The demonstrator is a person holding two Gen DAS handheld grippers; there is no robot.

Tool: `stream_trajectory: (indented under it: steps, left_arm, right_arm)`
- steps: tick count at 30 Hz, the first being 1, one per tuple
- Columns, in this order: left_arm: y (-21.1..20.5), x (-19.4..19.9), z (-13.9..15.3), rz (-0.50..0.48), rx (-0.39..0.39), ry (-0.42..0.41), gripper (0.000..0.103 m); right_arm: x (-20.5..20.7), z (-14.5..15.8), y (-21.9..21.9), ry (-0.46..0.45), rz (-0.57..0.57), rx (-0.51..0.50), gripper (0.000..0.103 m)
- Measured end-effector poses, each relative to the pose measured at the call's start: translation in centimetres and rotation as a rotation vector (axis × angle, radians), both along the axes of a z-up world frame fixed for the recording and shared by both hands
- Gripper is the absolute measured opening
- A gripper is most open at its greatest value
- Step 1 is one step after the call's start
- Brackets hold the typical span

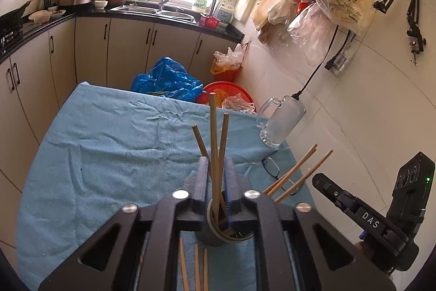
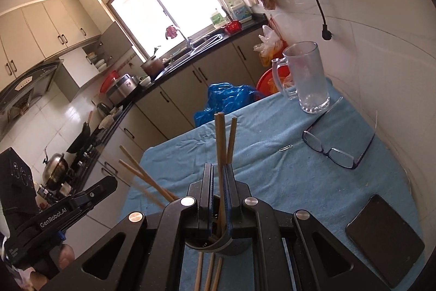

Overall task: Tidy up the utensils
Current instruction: 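Open the left tool inside the cup while the right tool releases its chopstick, then move both open tools back down over the loose chopsticks on the towel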

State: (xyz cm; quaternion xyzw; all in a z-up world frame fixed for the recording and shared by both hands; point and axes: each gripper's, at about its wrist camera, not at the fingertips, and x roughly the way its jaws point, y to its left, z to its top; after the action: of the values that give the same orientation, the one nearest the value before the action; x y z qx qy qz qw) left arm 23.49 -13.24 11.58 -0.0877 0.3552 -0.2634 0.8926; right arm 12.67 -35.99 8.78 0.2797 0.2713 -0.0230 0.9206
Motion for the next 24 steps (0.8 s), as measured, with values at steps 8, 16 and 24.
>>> stream_trajectory:
  steps: [8, 16, 24]
  left_arm:
    - [3.3, -4.0, 0.2, 0.045, -0.002, -0.077, 0.042]
    - [8.3, -8.5, -7.6, 0.157, 0.070, -0.013, 0.043]
    - [10.6, -12.1, -14.6, 0.267, 0.183, -0.011, 0.044]
  right_arm:
    - [-3.6, 0.9, 0.8, -0.033, 0.006, -0.055, 0.022]
    - [-6.8, -5.8, 4.4, 0.088, 0.090, -0.077, 0.022]
    - [-7.3, -13.2, 6.4, 0.212, 0.078, -0.064, 0.022]
